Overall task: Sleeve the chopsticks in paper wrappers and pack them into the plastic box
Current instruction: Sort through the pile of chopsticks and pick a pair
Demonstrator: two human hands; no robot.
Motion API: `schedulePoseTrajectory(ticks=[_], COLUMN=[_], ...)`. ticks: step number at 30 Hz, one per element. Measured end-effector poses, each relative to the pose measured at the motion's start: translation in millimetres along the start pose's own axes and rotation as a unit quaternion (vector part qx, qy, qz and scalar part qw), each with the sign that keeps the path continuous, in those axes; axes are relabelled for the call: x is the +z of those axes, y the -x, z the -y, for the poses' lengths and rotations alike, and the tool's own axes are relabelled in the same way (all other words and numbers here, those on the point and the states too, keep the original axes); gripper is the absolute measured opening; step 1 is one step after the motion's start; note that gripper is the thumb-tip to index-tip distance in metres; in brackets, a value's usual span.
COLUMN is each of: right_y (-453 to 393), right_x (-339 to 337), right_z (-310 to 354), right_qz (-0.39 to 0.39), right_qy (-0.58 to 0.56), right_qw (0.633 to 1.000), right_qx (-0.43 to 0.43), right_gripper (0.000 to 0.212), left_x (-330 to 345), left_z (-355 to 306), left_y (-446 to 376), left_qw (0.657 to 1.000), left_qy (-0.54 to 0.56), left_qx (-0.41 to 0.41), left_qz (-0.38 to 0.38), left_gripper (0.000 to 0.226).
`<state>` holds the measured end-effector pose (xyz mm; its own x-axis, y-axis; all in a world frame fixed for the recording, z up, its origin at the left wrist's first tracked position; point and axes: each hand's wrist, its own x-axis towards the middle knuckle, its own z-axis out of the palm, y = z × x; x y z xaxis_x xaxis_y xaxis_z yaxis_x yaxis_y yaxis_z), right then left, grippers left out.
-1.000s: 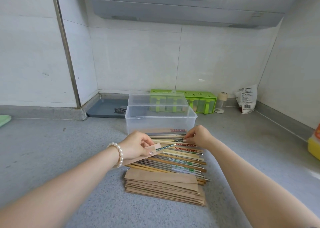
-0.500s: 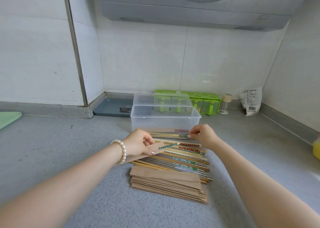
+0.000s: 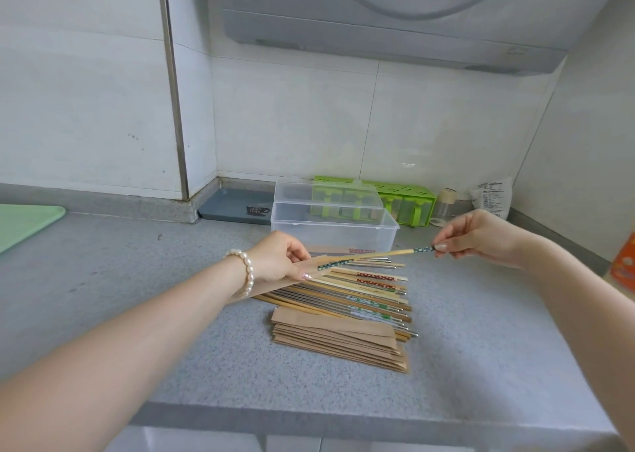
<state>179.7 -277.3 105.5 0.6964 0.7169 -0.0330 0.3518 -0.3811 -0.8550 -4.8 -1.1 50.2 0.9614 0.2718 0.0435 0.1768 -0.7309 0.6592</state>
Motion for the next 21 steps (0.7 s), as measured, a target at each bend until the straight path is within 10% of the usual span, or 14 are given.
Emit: schedulePoseTrajectory(ticks=[21], right_y=[12.5], right_x=[36.8], right_z=[32.9], right_qz=[0.001], right_qy=[0.131], right_qw=[0.99], right_qx=[-0.042], right_gripper=[0.018], left_x=[1.2], left_z=[-23.4], left_y=[24.3], left_qw=[0.999], left_qy=[-0.009], left_qx=[0.036], left_qz=[0.036], left_gripper=[0.022])
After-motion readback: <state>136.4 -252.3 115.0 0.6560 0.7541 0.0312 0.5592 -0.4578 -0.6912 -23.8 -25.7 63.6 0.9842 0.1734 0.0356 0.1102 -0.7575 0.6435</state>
